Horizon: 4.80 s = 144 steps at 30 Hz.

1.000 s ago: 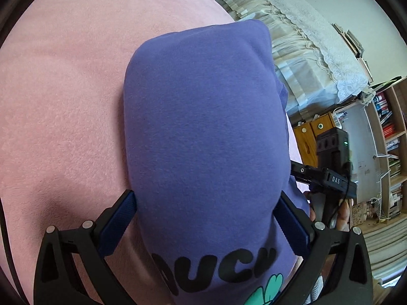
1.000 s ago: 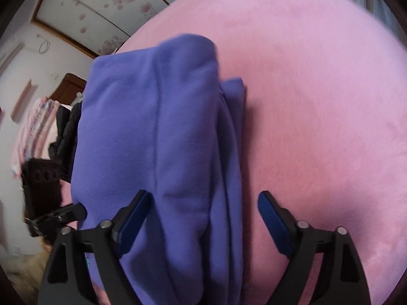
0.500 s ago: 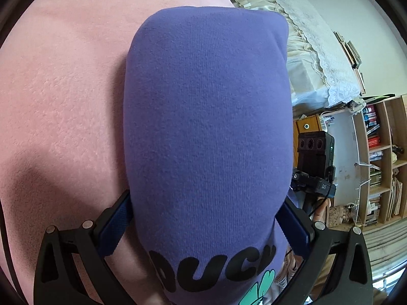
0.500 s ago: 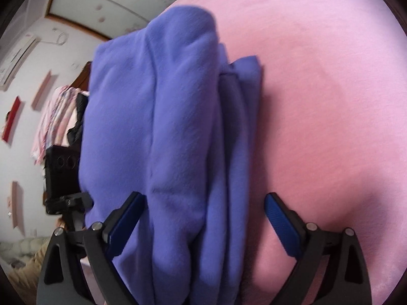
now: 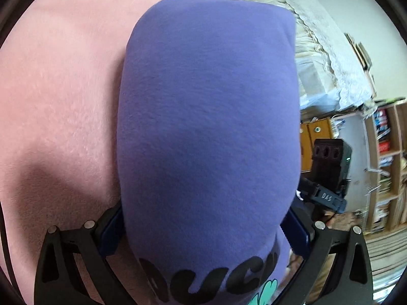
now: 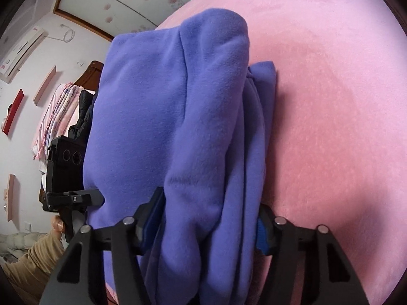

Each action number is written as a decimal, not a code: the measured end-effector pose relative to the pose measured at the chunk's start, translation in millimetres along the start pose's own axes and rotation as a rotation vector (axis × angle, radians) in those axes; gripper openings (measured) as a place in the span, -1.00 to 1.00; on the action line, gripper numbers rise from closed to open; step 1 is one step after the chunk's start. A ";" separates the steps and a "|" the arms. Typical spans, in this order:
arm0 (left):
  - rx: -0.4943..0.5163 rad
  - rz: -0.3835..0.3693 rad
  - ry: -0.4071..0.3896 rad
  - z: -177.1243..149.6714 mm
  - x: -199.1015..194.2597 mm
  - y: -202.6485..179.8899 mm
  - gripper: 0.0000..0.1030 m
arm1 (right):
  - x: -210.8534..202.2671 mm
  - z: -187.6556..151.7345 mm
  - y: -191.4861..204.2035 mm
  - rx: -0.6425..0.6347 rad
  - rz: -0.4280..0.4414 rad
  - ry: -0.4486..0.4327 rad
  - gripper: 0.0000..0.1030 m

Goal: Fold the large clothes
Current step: 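Lift the bundle with both tools and carry it onto the black jacket, then lower the bundle onto the black jacket and open both tools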

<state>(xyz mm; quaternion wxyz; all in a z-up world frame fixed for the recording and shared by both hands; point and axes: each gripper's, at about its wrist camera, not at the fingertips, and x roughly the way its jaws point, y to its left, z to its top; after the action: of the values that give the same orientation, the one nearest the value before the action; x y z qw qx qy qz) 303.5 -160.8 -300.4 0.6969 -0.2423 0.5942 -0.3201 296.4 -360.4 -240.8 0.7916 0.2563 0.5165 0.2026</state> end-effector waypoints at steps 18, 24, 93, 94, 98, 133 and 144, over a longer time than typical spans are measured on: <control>0.106 0.115 -0.047 -83.0 -131.3 -73.4 0.76 | -44.9 -82.4 135.0 -0.070 -0.056 -0.047 -0.25; 0.098 0.124 -0.124 -112.6 -215.5 -72.8 0.76 | -41.8 -94.8 218.7 -0.173 -0.005 -0.035 -0.26; -0.106 0.186 -0.349 118.5 -489.6 170.1 1.00 | 356.5 163.9 459.3 -0.099 -0.001 -0.010 -0.16; -0.101 0.195 -0.349 118.5 -487.1 166.0 1.00 | 356.3 163.0 457.5 -0.097 -0.008 -0.010 -0.15; -0.089 0.236 -0.346 119.8 -482.2 142.7 1.00 | 357.5 161.5 451.6 -0.070 -0.010 -0.006 -0.11; -0.055 0.580 -0.576 -4.1 -496.3 -110.4 0.99 | 234.4 86.8 488.7 -0.303 -0.211 -0.053 0.33; -0.083 0.579 -0.604 -62.3 -443.1 -185.6 0.99 | 132.2 48.0 439.9 -0.288 -0.173 -0.087 0.33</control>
<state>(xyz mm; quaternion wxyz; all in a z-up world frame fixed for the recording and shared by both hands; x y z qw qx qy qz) 173.5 41.4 120.2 0.8906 -0.1760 0.4193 -0.0015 366.7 53.6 -48.5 0.8561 0.1032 0.4676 0.1943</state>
